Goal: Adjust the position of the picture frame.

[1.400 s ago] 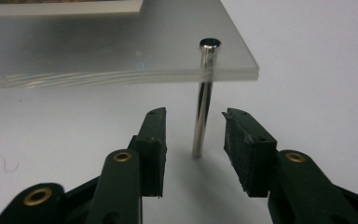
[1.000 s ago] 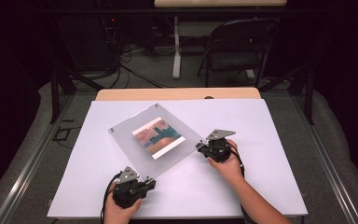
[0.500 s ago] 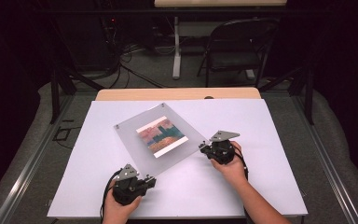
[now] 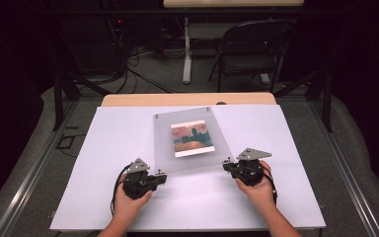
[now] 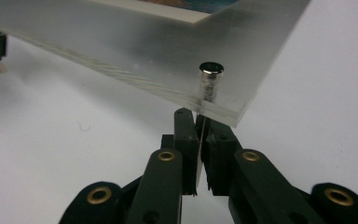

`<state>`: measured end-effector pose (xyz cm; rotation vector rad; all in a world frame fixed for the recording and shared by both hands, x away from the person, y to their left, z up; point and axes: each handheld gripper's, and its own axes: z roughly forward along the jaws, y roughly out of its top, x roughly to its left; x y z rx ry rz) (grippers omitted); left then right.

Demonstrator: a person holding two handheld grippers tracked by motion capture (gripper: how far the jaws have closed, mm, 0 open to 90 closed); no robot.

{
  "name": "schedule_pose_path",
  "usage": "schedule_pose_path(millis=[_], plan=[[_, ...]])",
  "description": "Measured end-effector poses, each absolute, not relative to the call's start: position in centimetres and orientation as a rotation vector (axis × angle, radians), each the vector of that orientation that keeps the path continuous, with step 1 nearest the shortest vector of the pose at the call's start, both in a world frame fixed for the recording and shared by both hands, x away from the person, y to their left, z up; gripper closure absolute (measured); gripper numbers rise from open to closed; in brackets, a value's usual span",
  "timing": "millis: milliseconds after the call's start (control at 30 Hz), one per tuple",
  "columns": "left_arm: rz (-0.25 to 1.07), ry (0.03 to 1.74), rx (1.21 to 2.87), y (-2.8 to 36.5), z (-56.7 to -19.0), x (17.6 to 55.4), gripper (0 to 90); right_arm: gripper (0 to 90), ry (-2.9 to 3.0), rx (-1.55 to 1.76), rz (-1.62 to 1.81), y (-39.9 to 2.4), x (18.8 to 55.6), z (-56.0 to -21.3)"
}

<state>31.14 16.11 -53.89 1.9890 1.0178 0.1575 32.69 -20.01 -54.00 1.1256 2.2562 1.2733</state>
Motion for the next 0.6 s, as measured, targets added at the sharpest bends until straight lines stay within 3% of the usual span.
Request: schedule_pose_path(millis=[600], plan=[[0.172,1.09,1.951,17.1,-54.6,34.0,84.7,85.0,2.269,1.122,1.261,-18.9,33.7,-54.5]])
